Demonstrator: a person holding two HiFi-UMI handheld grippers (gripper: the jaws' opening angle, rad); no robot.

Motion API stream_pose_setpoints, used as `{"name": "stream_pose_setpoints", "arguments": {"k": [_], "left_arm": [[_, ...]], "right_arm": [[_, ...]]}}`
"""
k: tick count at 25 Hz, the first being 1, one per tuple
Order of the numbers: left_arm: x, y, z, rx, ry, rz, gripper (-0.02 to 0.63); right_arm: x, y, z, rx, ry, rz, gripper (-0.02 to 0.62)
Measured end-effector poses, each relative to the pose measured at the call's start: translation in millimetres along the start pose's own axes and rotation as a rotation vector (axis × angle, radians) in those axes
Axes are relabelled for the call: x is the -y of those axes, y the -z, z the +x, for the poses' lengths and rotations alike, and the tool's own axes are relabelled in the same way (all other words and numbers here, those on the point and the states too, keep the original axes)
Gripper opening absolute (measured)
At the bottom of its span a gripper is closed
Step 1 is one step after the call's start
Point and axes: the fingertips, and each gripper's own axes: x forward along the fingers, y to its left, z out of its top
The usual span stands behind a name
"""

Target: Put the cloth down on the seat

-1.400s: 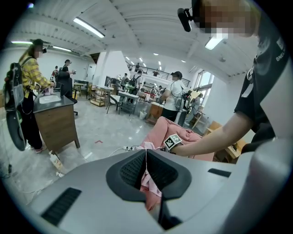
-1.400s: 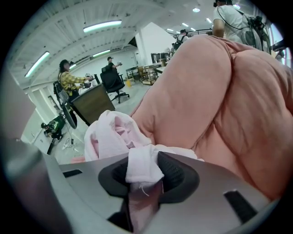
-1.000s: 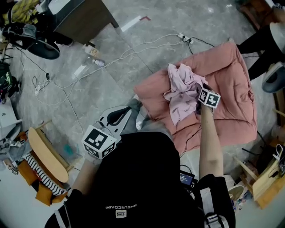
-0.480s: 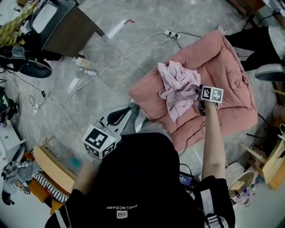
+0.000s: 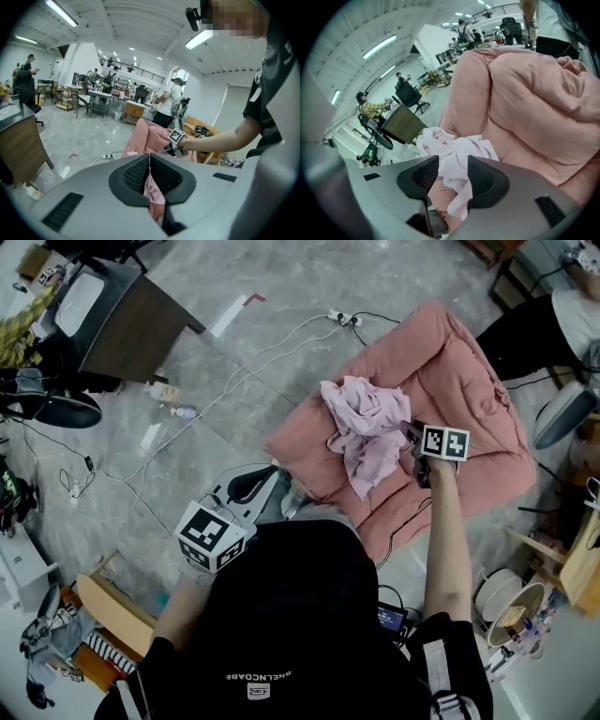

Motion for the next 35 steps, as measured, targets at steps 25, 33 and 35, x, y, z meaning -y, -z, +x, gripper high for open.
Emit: {"name": "stream_pose_setpoints", "arguments": {"k": [25, 33, 35], "left_arm": [[85.1, -72.0, 118.3, -0.061, 0.596, 0.3, 0.015], [132.3, -59.5, 126.8, -0.11, 0.753, 0.372, 0.015], [141.2, -55.3, 127.7, -0.119, 0.775, 0.384, 0.015]], "right_arm": [[-131.9, 29.7, -238.6, 0.761, 0.223, 0.044, 0.187], [-154.2, 64.5, -286.9, 0.915, 0.344, 0.055, 0.187], [-156.0, 73.1, -290.4, 0.934, 0.354, 0.065, 0.187]]}}
